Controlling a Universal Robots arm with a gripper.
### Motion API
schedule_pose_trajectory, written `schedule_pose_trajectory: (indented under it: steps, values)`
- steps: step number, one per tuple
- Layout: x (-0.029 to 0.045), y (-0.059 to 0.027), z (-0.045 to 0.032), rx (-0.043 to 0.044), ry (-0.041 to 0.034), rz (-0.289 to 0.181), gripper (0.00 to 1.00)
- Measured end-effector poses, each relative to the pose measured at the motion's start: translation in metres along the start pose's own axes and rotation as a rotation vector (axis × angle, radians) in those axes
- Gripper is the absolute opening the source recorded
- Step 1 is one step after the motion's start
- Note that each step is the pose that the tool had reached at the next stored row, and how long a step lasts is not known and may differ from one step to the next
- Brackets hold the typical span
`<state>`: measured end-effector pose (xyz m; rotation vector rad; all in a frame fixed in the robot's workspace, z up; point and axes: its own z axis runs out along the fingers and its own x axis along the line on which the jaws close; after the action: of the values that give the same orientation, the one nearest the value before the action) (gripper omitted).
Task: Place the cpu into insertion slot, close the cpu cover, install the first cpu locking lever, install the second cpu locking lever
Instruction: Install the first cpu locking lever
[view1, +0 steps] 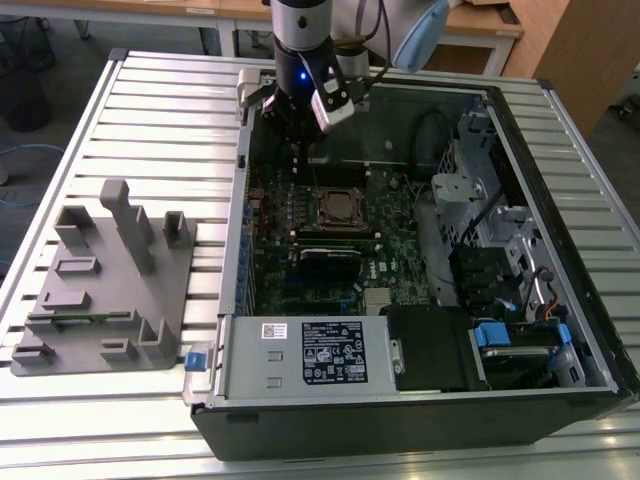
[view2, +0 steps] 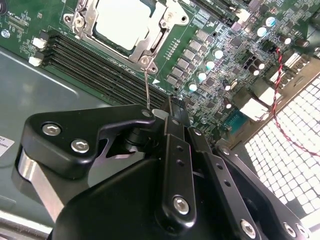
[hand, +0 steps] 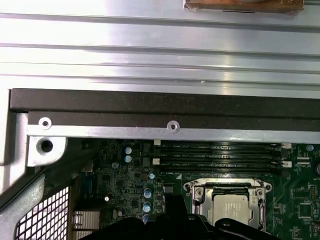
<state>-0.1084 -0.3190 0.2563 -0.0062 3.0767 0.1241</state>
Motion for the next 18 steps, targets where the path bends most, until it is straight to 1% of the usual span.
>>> schedule_pose_trajectory:
  steps: [3, 10, 12, 18]
  values:
    - [0.0002, 0.0008, 0.0008, -0.0036, -0.0004, 0.0, 0.11]
    - [0.0005, 0.0033, 0.005, -0.0068, -0.0005, 0.0, 0.11]
    - [0.0007, 0.0041, 0.0055, -0.0093, -0.0004, 0.001, 0.11]
    - [0.0008, 0.0071, 0.0065, -0.0122, -0.0005, 0.001, 0.11]
